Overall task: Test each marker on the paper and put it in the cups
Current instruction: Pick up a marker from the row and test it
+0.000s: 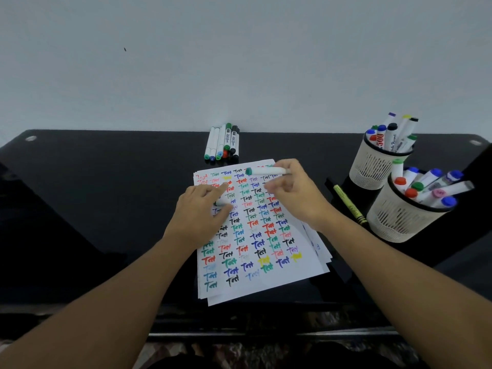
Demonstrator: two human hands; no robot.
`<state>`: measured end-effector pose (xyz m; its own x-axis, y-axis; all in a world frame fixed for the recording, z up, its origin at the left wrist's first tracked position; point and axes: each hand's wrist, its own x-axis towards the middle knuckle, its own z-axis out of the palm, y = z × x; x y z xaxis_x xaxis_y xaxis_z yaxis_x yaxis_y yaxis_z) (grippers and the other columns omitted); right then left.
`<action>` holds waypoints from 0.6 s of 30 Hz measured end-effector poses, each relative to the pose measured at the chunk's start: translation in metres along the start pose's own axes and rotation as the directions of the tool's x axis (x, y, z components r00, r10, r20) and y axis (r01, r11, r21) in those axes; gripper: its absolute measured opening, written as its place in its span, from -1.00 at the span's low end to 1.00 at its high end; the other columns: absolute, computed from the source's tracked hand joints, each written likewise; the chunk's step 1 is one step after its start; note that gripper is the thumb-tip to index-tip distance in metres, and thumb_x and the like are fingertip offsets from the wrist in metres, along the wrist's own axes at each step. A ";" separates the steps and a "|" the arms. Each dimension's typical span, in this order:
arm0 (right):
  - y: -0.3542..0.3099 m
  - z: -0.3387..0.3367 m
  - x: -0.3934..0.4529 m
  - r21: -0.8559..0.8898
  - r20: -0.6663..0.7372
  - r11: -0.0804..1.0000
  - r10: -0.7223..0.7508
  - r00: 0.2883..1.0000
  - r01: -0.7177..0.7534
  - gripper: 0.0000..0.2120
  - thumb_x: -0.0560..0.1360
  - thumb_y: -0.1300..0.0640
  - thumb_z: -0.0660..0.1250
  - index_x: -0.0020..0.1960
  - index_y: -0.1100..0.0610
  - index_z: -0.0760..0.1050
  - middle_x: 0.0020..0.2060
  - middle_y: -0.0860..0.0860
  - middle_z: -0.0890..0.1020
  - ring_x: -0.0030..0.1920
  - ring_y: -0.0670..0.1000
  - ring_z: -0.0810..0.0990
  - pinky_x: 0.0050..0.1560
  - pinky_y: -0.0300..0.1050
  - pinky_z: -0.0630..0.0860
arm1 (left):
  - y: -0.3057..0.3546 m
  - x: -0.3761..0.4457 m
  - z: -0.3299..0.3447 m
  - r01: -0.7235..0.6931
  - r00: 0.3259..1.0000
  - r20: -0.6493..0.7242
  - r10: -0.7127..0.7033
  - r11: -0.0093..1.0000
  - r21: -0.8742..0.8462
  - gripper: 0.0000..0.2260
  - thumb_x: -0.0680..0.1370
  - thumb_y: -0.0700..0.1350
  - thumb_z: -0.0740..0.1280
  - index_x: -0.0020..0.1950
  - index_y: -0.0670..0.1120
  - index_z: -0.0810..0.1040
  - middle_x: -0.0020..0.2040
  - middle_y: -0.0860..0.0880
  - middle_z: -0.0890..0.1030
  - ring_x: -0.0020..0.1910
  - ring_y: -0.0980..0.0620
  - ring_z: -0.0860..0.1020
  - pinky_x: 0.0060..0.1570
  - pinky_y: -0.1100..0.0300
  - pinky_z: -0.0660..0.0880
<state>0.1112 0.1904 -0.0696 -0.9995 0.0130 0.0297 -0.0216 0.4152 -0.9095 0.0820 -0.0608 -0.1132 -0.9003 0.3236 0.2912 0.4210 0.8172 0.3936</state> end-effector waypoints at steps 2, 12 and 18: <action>0.008 0.000 -0.005 0.010 -0.074 1.000 -0.005 0.997 0.006 -0.78 0.64 0.08 0.41 0.16 -0.11 0.41 0.00 -0.01 0.70 0.07 -0.01 0.70 0.13 0.20 0.66 | 0.001 0.000 -0.001 0.000 1.000 0.028 0.000 1.000 -0.001 -0.49 0.63 0.22 0.24 0.57 0.15 0.33 0.41 0.08 0.46 0.43 0.03 0.31 0.42 0.00 0.26; 0.026 -0.003 -0.047 0.150 -0.348 0.988 0.020 0.937 0.035 -0.92 0.67 0.01 0.35 0.07 -0.03 0.61 -0.15 -0.08 0.71 -0.11 -0.06 0.69 0.02 0.06 0.68 | 0.001 0.000 -0.001 0.025 1.000 -0.005 -0.025 1.000 -0.005 -0.63 0.62 0.17 0.29 0.38 0.08 0.59 0.37 0.05 0.53 0.36 -0.02 0.39 0.34 -0.01 0.32; 0.032 -0.001 -0.062 0.048 -0.346 0.999 0.034 0.938 -0.019 -0.87 0.59 -0.01 0.46 0.05 -0.03 0.53 -0.15 -0.05 0.70 -0.13 -0.08 0.70 -0.13 -0.03 0.65 | 0.003 -0.001 -0.003 0.050 0.999 0.015 -0.050 0.999 -0.007 -0.61 0.62 0.18 0.29 0.40 0.08 0.57 0.39 0.04 0.52 0.37 -0.02 0.39 0.36 -0.03 0.33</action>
<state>0.1726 0.2036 -0.0999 -0.9295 0.3411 0.1402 -0.0038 0.3712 -0.9285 0.0844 -0.0600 -0.1095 -0.9216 0.2895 0.2584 0.3764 0.8291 0.4135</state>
